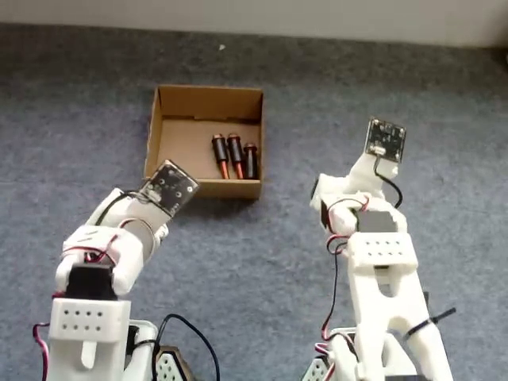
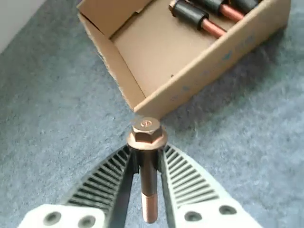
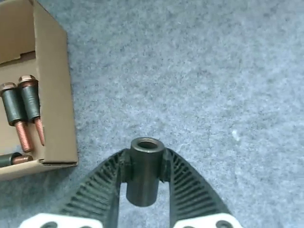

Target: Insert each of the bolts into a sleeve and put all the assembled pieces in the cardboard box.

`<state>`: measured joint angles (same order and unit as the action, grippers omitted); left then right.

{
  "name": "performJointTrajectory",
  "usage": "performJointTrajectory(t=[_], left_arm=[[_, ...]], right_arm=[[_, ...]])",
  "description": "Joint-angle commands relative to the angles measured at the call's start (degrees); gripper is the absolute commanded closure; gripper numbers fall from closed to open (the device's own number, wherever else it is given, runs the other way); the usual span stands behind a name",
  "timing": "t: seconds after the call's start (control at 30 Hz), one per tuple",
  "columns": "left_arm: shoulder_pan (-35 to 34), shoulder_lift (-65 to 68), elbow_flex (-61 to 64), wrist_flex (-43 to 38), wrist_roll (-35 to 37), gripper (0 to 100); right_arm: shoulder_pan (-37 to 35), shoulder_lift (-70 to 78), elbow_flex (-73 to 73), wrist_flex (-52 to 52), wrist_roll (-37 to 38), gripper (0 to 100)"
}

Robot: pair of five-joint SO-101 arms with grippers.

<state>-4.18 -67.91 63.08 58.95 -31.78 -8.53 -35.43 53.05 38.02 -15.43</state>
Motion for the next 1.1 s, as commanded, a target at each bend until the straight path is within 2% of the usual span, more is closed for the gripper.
performJointTrajectory(t=[0.0,0.23,0.37,0.67,0.83,0.97,1.07], left_arm=[[0.84,-6.81,-0.4,-1.32,8.88,99],[0.84,-16.92,-0.4,-1.14,21.27,99],[2.33,-22.55,-0.4,-1.23,26.02,99],[14.29,-30.99,-0.66,-1.41,28.13,99],[18.24,-33.27,-0.48,-6.07,28.48,99],[18.77,-33.27,-0.75,-9.41,34.81,99],[22.2,-33.19,-0.75,-11.16,35.78,99]], right_arm=[[-2.59,-5.41,0.75,-0.13,0.79,99.4],[-5.85,-14.9,5.67,-0.04,0.79,99.4],[-8.04,-22.11,9.45,-0.04,0.88,99.4],[-10.68,-31.87,14.02,-0.04,0.88,99.4],[-13.67,-38.2,16.92,-0.04,0.97,99.4],[-15.52,-45.58,19.91,-0.04,0.97,99.4],[-16.92,-51.65,22.46,-0.04,1.14,99.4]])
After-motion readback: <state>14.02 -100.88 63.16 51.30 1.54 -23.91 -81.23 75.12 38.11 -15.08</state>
